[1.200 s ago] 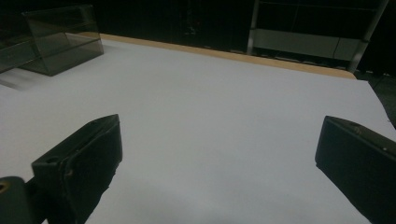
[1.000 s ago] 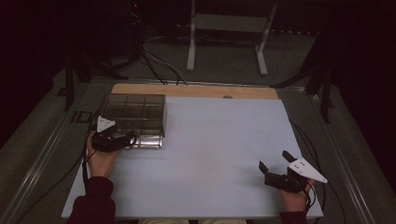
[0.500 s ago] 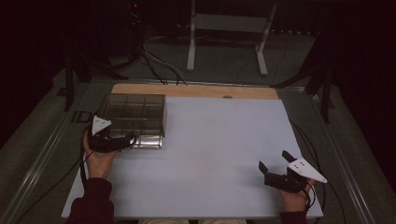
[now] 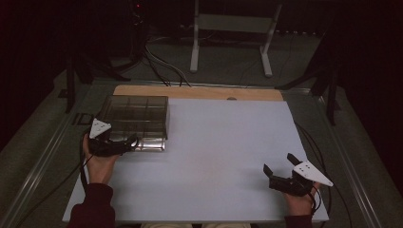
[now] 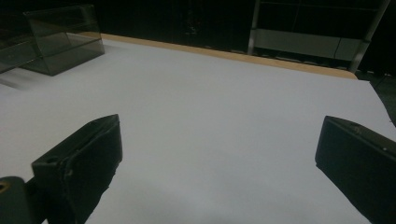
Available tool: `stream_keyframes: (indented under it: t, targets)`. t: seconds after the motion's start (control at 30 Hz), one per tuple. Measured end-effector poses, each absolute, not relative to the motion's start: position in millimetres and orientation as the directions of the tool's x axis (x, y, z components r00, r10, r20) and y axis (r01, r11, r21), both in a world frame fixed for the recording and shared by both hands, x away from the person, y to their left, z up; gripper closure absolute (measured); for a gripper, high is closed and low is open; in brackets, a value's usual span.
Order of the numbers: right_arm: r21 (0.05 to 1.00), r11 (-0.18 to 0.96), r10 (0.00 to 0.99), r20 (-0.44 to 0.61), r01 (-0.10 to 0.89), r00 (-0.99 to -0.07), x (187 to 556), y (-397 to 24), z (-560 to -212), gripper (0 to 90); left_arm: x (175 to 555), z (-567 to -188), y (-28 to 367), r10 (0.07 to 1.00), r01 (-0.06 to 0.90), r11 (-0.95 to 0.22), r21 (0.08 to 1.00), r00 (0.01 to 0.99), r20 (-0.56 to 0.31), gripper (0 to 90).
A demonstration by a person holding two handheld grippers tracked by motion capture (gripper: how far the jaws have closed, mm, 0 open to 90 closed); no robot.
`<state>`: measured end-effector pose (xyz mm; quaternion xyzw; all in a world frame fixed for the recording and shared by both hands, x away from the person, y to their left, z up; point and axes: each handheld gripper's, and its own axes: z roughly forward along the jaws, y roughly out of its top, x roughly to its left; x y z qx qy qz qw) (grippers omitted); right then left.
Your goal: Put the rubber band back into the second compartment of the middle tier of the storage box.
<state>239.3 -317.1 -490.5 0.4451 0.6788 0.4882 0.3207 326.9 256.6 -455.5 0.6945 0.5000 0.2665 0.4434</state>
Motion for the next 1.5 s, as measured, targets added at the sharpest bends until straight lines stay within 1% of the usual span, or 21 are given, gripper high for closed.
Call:
stream_keyframes:
  t: [0.4, 0.87, 1.17, 1.3, 1.5]
  targets:
    - [0.949, 0.123, 0.917, 0.003, 0.291, -0.399, 239, -317, -490, 0.8, 314, -453, 248, 0.914, 0.413, -0.154, 0.898, 0.404, -0.030, 0.3]
    - [0.950, 0.120, 0.914, 0.008, 0.289, -0.405, 238, -315, -490, 0.8, 295, -451, 243, 0.896, 0.348, -0.161, 0.923, 0.443, -0.011, 0.3]
    - [0.950, 0.120, 0.912, 0.009, 0.289, -0.410, 238, -314, -490, 0.8, 281, -459, 240, 0.880, 0.316, -0.161, 0.935, 0.474, -0.009, 0.3]
    - [0.949, 0.121, 0.910, 0.010, 0.290, -0.414, 238, -314, -490, 0.8, 274, -464, 240, 0.886, 0.295, -0.156, 0.943, 0.463, 0.002, 0.3]
    - [0.949, 0.121, 0.907, 0.012, 0.290, -0.420, 238, -313, -490, 0.8, 264, -474, 241, 0.886, 0.290, -0.163, 0.943, 0.463, 0.011, 0.4]
